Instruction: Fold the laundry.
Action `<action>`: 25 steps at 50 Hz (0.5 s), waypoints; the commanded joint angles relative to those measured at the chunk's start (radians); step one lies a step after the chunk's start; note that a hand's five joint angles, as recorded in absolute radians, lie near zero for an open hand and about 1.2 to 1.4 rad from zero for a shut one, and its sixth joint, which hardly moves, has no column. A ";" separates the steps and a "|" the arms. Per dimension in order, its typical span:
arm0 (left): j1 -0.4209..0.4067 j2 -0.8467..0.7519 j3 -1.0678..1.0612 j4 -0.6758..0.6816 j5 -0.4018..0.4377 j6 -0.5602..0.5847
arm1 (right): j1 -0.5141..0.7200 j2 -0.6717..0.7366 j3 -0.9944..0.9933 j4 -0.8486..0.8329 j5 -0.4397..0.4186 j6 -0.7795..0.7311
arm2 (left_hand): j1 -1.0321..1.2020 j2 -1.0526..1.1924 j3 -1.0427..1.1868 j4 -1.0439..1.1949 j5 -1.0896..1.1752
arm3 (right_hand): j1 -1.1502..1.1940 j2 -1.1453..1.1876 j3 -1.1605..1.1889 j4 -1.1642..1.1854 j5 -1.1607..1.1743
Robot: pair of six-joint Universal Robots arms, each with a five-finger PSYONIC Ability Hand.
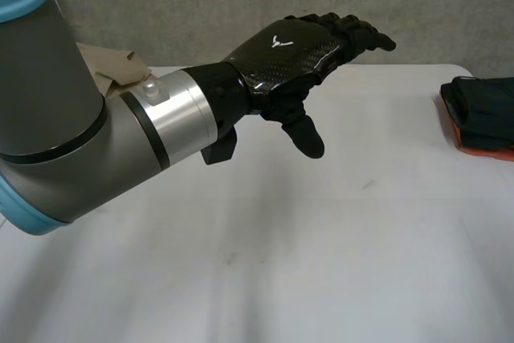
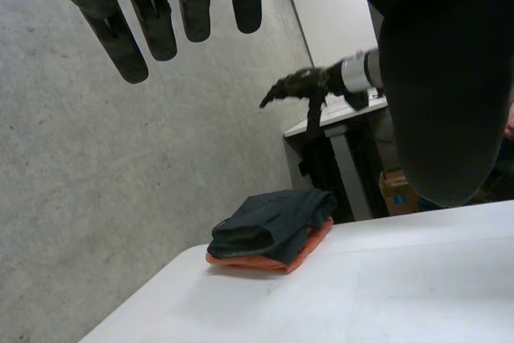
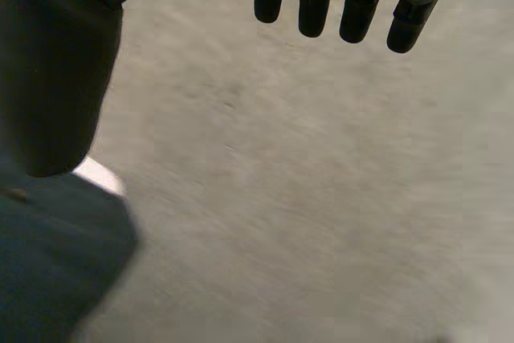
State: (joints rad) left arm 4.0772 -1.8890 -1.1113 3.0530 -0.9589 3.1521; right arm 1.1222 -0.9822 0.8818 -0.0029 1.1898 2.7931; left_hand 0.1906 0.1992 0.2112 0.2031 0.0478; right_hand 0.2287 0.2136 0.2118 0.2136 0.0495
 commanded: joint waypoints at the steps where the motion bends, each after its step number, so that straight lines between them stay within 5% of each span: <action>1: 0.000 0.016 0.070 0.044 -0.087 -0.024 | 0.123 -0.084 -0.126 -0.053 0.277 -0.205 | -0.001 -0.009 -0.021 -0.013 -0.032 | -0.054 -0.039 -0.037 -0.039 -0.050; 7: 0.048 0.037 0.139 0.157 -0.323 -0.032 | 0.420 -0.206 0.082 -0.311 0.160 -0.171 | -0.009 -0.018 -0.030 -0.022 -0.041 | -0.054 -0.039 -0.037 -0.039 -0.050; 12: 0.271 0.008 0.148 0.197 -0.526 0.040 | 0.554 -0.337 0.373 -0.414 0.031 -0.171 | -0.007 -0.015 -0.027 -0.019 -0.038 | -0.054 -0.039 -0.037 -0.039 -0.050; 15: 0.392 -0.107 0.162 0.205 -0.540 0.183 | 0.640 -0.392 0.555 -0.448 -0.015 -0.170 | -0.006 -0.015 -0.027 -0.019 -0.038 | -0.054 -0.039 -0.037 -0.039 -0.050; 25: 0.563 -0.540 0.309 0.322 -0.535 0.574 | 0.757 -0.395 0.896 -0.483 -0.009 -0.193 | -0.016 -0.025 -0.037 -0.029 -0.048 | -0.054 -0.039 -0.037 -0.039 -0.050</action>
State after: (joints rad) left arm 4.5406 -2.1439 -0.9009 3.2862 -1.5101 3.4920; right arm 1.8352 -1.3835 1.6219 -0.4820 1.1692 2.6084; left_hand 0.1906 0.1992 0.2109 0.2030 0.0477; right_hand 0.2286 0.2134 0.2089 0.2111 0.0489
